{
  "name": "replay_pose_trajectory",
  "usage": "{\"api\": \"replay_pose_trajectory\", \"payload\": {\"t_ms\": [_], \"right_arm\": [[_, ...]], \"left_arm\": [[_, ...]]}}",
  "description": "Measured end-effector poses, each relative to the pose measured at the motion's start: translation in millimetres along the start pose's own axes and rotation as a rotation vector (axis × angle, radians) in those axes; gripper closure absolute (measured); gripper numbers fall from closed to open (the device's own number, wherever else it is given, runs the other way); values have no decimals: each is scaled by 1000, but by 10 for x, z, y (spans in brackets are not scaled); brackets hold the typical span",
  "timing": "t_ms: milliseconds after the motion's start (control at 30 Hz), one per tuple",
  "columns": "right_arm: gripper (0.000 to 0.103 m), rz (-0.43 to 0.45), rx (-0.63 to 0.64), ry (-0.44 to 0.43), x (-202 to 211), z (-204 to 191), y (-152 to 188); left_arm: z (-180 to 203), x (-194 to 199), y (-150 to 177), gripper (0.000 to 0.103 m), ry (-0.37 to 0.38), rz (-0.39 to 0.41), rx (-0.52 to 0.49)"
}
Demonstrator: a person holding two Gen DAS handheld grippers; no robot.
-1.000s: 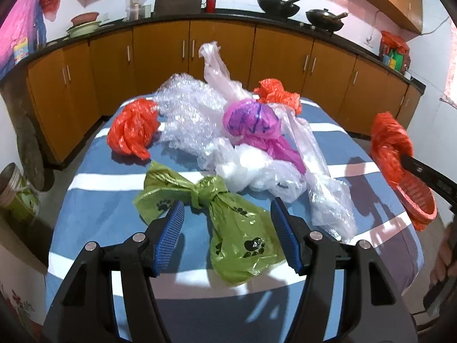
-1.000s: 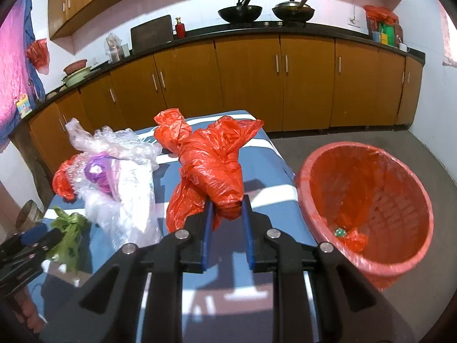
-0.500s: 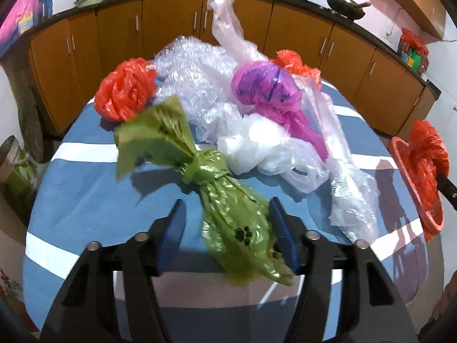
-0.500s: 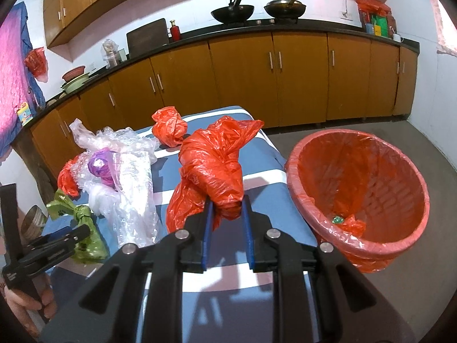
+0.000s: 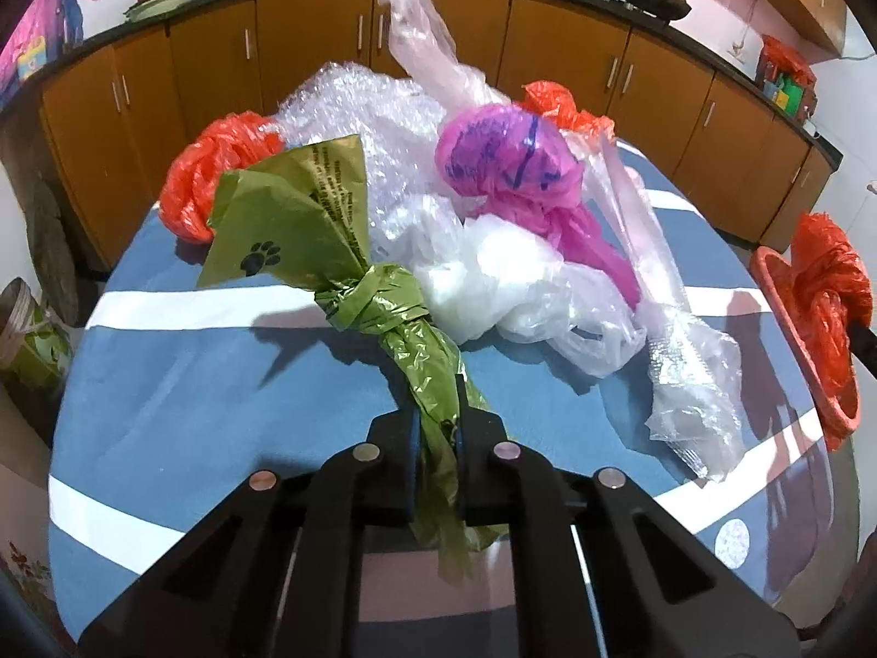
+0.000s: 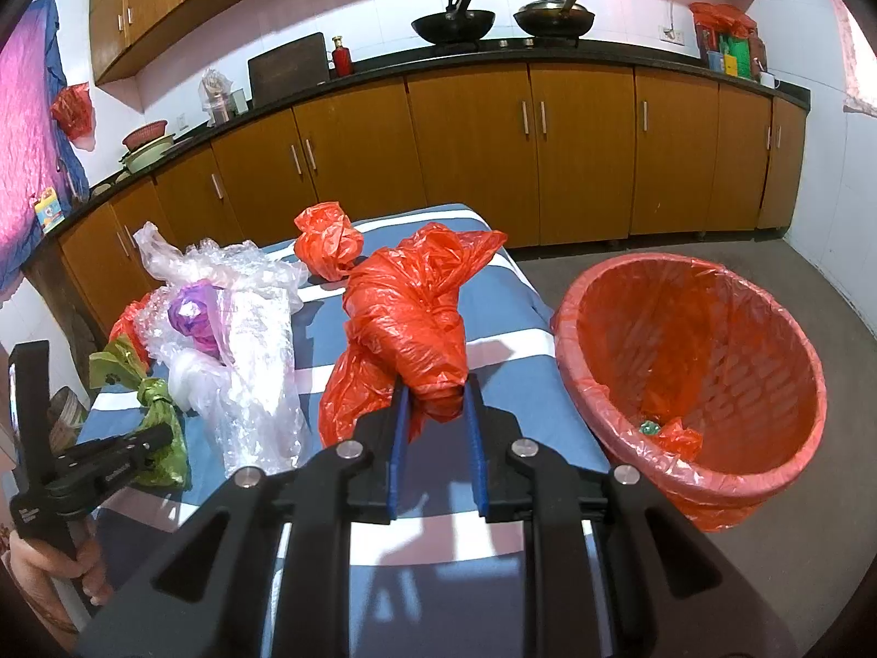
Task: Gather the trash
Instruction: 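Close the left tool on the olive-green bag and lift it, then carry both bags over the wastebasket and open both tools to drop them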
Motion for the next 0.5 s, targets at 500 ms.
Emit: {"api": "replay_pose_trajectory", "payload": {"t_ms": [500], "right_arm": [[83,55,-15,-10,194,38,-189]], "left_arm": [[149,549,-491,93,61,143,-30]]}}
Point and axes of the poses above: each gripper's, at about its wrist camera, not at the fingertips, and x roughly against the way its jaws point, z to its right, y to its underside, the point moved 7 cm from there along -x, roughly the way its jaws point, and after that the axes turned 8 degrees about z, right-handed, at the moved point
